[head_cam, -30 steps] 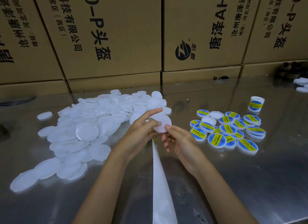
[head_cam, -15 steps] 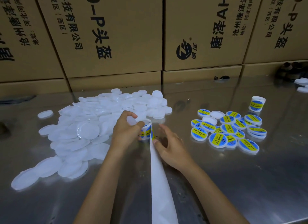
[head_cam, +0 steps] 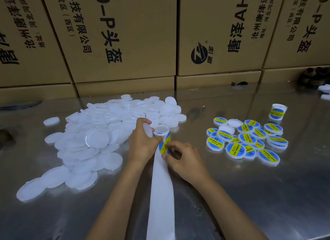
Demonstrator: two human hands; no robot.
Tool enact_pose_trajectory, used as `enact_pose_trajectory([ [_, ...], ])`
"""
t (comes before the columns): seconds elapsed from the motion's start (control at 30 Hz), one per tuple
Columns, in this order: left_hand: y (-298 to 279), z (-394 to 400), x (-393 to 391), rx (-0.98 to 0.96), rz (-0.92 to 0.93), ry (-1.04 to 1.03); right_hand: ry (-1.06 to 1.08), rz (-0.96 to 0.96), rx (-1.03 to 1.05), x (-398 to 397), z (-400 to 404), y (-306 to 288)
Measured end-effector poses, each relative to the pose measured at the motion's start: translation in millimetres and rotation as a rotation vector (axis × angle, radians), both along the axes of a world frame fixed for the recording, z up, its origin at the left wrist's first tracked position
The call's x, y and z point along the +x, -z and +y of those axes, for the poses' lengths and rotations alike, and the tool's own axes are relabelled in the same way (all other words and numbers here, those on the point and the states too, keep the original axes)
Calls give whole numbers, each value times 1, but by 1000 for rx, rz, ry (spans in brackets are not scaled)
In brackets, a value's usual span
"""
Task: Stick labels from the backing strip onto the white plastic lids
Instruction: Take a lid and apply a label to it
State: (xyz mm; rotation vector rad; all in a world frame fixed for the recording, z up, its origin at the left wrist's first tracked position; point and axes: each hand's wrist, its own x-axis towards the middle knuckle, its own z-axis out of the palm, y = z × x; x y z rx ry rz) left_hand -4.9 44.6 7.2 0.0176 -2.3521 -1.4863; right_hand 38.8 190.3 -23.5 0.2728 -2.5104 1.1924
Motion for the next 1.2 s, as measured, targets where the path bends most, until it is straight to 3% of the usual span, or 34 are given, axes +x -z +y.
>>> enact_pose_trajectory([
  [0.3, 6, -3, -5, 254, -82, 79, 20, 15, -90, 1, 1, 0],
  [0.97, -7, 3, 5, 288, -241, 214, 86, 83, -43, 3, 4, -4],
  [1.2, -6, 1, 4, 425, -321, 219, 54, 254, 43, 10, 5, -10],
])
